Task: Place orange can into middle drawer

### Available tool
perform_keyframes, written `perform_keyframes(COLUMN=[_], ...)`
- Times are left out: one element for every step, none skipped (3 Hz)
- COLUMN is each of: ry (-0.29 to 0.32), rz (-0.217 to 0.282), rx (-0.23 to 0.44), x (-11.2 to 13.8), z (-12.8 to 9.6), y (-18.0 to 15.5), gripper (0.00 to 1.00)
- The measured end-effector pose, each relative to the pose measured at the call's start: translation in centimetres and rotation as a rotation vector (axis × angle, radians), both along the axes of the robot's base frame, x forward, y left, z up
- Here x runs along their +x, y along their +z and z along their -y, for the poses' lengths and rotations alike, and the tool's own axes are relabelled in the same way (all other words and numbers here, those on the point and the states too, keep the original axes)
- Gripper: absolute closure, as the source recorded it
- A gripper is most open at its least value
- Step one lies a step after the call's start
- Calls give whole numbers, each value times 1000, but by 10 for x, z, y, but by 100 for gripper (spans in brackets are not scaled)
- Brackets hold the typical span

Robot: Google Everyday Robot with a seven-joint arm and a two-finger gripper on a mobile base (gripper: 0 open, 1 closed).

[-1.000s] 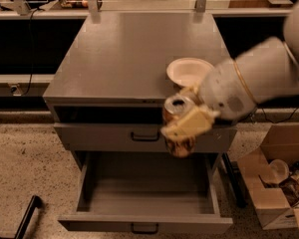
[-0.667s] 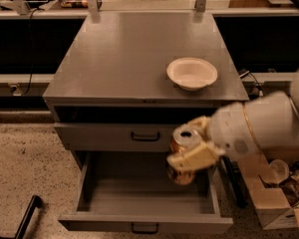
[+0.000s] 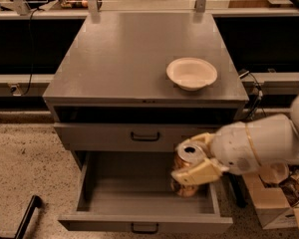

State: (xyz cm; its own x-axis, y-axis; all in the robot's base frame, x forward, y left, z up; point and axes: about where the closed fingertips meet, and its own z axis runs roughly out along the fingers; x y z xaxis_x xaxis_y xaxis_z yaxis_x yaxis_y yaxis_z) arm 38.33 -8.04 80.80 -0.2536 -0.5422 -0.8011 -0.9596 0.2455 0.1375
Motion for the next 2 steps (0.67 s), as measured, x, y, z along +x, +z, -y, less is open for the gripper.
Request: perform_keyframes(ry=[58,88], rz=[54,168], rx=[77,137], x=[41,85], z=[-32,-55], y=[-22,-75], gripper=[100,100])
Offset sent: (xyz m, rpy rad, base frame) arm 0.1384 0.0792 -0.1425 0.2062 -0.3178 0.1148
